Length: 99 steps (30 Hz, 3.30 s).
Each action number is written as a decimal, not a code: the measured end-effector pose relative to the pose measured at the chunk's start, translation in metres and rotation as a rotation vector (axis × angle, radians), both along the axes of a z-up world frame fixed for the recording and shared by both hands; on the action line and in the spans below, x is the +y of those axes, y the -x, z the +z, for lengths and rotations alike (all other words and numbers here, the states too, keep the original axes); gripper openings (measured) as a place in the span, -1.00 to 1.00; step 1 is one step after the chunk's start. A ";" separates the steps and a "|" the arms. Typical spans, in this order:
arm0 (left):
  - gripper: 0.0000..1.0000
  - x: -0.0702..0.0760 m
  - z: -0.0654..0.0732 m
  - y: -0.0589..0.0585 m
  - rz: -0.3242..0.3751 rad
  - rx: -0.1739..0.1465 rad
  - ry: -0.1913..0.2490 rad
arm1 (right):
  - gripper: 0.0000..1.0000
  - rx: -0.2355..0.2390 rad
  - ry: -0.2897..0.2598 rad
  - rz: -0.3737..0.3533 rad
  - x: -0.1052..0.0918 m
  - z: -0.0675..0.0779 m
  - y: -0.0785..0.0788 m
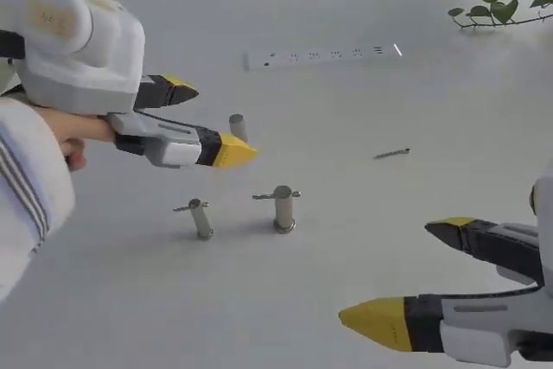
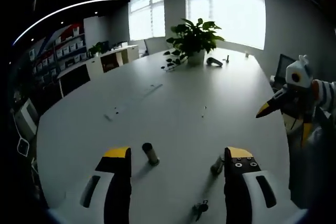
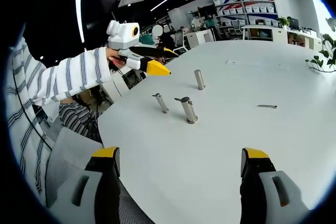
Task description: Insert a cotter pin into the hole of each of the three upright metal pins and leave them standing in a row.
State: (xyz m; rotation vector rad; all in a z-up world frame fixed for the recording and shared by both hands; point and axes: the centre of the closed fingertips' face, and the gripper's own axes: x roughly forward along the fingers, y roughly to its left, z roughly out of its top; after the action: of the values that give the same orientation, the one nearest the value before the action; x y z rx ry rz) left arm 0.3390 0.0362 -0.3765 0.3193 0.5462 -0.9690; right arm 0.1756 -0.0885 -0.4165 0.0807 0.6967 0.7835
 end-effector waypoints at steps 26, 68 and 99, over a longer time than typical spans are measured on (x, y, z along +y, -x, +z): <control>-0.15 0.001 -0.070 -0.058 -0.025 0.139 -0.139 | 0.87 0.022 0.016 -0.053 -0.012 -0.005 -0.002; -0.80 -0.012 -0.092 -0.062 0.007 0.124 -0.148 | 0.80 0.023 0.031 -0.046 -0.021 -0.009 -0.003; -0.81 -0.002 -0.005 0.022 -0.028 0.036 -0.059 | 0.81 -0.014 0.057 0.000 -0.012 0.006 0.011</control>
State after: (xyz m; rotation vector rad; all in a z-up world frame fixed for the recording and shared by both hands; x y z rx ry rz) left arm 0.3167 0.0339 -0.3814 0.3637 0.6048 -0.9890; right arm 0.1650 -0.1009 -0.4107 0.0230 0.7053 0.7627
